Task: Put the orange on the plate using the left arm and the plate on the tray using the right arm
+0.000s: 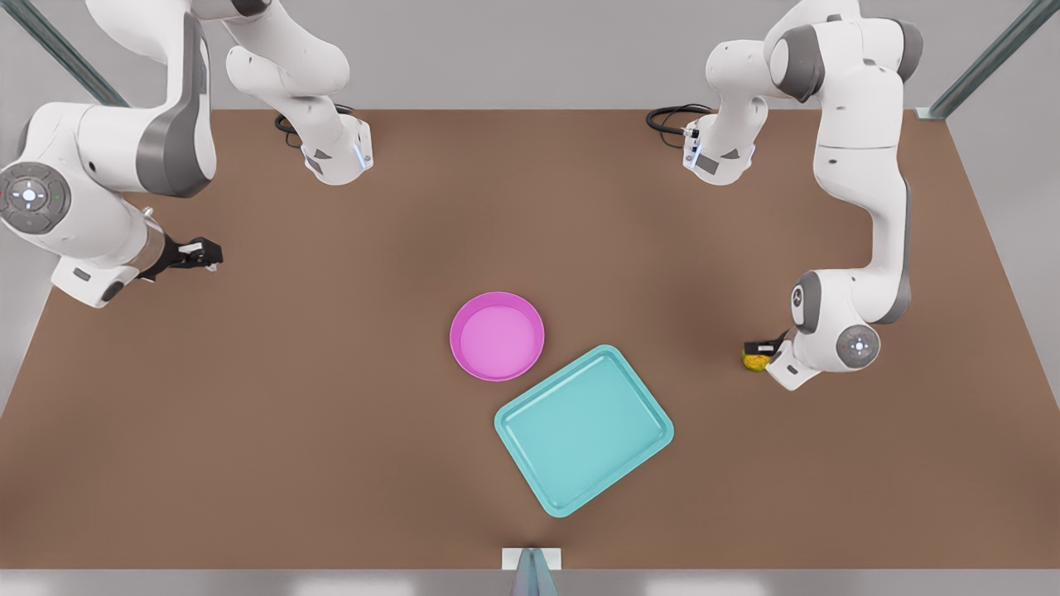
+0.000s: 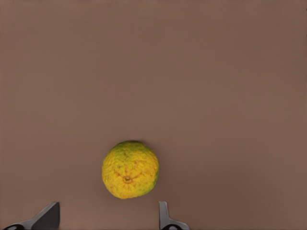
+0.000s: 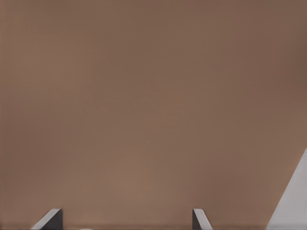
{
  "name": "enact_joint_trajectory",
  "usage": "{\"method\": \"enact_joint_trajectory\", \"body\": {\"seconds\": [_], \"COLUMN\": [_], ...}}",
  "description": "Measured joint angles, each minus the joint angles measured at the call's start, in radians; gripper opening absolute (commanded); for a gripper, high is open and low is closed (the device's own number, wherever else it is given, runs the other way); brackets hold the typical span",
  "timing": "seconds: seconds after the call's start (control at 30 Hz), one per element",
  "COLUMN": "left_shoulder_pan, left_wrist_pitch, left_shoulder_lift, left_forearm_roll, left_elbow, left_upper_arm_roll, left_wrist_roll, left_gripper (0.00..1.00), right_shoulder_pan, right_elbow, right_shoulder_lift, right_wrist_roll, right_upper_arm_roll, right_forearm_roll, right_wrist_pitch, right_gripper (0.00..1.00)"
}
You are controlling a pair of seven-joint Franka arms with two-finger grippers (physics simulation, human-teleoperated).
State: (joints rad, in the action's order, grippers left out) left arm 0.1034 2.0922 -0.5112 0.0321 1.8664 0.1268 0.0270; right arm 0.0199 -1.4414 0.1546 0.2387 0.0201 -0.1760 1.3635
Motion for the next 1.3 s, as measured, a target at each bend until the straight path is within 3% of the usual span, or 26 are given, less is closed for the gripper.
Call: {"method": "enact_joint_trajectory", "body": {"seconds": [1.0,1.03,1.07,1.1,1.23,1.3], "left_shoulder_pan": [0.010,0.010,0.010,0.010,0.009,0.009], "left_wrist_pitch": [0.125,0.122,0.119,0.116,0.113,0.112], "left_shoulder_lift": [-0.106,-0.105,-0.103,-0.102,-0.102,-0.096], "left_forearm_roll": [0.006,0.006,0.006,0.004,0.001,-0.002], "left_elbow": [0.030,0.030,0.030,0.030,0.030,0.029], "left_upper_arm_roll": [-0.003,-0.003,-0.003,-0.003,-0.003,-0.003], "left_wrist_roll": [0.044,0.044,0.044,0.043,0.039,0.035], "left_gripper": [1.00,0.98,0.82,0.73,0.60,0.58], "right_shoulder_pan": [0.000,-0.001,-0.002,-0.002,-0.002,-0.001], "right_elbow": [-0.007,-0.007,-0.007,-0.007,-0.007,-0.007], "right_shoulder_lift": [0.020,0.020,0.020,0.021,0.024,0.024], "right_wrist_roll": [0.007,0.007,0.007,0.008,0.008,0.008], "right_upper_arm_roll": [-0.001,-0.001,-0.001,-0.002,-0.002,-0.002], "right_forearm_roll": [0.002,0.002,0.002,0.002,0.002,0.002], "right_wrist_pitch": [0.005,0.004,0.004,0.004,0.004,0.005], "right_gripper": [1.00,1.00,1.00,1.00,1.00,1.00]}}
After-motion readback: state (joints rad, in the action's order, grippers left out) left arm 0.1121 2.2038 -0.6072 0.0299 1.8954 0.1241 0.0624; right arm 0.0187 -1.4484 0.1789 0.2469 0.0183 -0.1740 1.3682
